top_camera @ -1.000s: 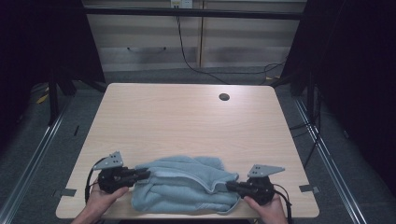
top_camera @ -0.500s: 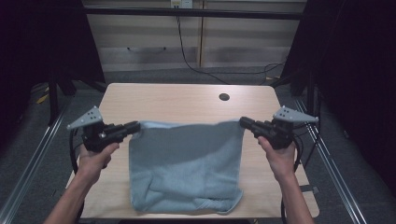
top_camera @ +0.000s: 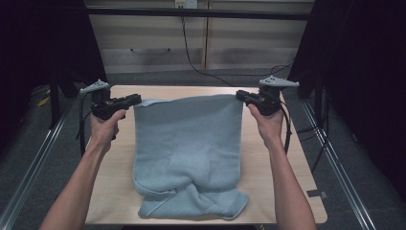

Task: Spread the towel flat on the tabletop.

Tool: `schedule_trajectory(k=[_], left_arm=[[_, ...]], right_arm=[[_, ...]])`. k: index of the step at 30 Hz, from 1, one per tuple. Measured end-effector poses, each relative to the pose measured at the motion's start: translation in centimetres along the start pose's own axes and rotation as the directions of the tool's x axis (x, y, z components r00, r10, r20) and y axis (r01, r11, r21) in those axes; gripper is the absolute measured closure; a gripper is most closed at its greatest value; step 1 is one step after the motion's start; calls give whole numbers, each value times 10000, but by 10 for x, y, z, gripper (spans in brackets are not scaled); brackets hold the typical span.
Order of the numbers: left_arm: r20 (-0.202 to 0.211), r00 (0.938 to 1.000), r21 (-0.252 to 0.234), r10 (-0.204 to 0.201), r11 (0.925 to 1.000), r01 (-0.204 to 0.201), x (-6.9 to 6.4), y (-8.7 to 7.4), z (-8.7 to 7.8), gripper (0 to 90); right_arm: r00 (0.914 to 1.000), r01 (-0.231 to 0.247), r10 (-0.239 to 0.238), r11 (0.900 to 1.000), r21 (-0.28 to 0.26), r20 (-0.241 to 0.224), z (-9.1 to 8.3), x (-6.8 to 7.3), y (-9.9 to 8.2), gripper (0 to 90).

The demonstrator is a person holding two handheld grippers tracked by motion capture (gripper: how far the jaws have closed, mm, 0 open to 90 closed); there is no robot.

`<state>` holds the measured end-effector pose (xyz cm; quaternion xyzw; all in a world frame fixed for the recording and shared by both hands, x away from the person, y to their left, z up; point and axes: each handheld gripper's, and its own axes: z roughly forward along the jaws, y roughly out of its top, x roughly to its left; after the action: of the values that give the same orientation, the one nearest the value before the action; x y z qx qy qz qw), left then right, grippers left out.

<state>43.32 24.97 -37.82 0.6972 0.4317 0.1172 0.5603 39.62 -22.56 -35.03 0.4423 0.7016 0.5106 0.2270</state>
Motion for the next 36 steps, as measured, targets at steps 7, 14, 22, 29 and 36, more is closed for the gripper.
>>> schedule_trajectory(k=[7,14,22,29,36], left_arm=[[81,9997,807,215,9965,-221,2,-27,3,588],[1405,9859,884,911,9906,-1042,-32,-70,-35,594],[3515,9192,1716,1777,9530,-2499,-97,-135,-78,706],[4906,8542,3099,1720,8818,-3555,-135,-190,-60,617],[5037,8324,3368,2312,8347,-4357,-141,-208,-56,455]], right_arm=[[9997,-241,243,9946,1006,-7,18,-6,-30,628],[9869,490,-298,9917,1185,-1584,-24,40,-67,648],[9507,1009,-301,9711,2161,-3086,-70,97,-146,749],[9363,1178,53,9373,3281,-3512,-75,112,-191,639],[8946,1492,102,9355,3203,-4468,-73,132,-196,513]])
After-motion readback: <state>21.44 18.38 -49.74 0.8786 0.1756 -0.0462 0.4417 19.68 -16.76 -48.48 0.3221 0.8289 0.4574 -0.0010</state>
